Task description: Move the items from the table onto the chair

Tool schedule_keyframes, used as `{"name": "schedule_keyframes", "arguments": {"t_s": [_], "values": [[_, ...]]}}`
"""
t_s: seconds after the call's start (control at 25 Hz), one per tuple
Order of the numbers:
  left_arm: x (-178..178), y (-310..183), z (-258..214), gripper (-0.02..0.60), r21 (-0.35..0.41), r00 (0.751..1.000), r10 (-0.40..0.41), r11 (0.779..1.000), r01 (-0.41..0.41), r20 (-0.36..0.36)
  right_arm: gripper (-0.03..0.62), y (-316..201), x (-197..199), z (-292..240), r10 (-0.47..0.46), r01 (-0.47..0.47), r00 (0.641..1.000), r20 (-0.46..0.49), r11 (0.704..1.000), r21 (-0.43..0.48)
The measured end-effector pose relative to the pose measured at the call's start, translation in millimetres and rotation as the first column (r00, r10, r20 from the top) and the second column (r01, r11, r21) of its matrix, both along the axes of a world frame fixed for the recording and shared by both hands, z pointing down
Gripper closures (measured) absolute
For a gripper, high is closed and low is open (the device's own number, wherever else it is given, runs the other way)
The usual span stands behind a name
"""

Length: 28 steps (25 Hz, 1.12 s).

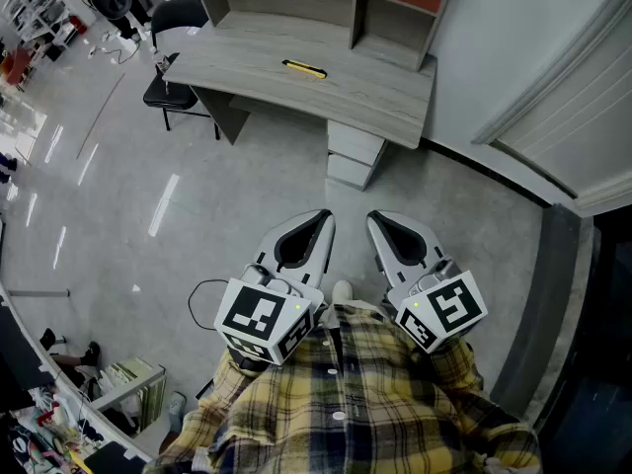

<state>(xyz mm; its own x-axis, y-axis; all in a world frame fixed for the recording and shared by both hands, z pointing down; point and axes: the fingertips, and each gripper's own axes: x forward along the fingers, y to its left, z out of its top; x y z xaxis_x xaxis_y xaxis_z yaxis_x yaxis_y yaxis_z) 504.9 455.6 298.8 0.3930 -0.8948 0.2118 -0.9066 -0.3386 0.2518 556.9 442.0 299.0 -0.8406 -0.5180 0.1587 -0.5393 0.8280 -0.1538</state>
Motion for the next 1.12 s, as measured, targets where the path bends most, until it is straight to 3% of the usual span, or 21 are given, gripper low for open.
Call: {"name": "schedule_keyframes", "arguments": {"t_s": [0.4,0.68,1.12], "values": [[14,4,-1,0.577,0.001,1.000,-0.010,1.000,0.010,0.015,0.576,3,17,-3,-0.004,0.004,1.000,0.023,1.000,-0.002],[15,11,1,0.577,0.002,0.998,-0.069,0.998,0.069,0.012,0.576,8,28,-1,-0.029,0.029,0.999,0.041,1.000,0.000],[-17,-13,15,0.577,-0.026,0.991,-0.132,0.991,0.132,0.017,0.576,-19,-5,18,-0.094,0.096,0.995,0.040,0.994,-0.047]]}}
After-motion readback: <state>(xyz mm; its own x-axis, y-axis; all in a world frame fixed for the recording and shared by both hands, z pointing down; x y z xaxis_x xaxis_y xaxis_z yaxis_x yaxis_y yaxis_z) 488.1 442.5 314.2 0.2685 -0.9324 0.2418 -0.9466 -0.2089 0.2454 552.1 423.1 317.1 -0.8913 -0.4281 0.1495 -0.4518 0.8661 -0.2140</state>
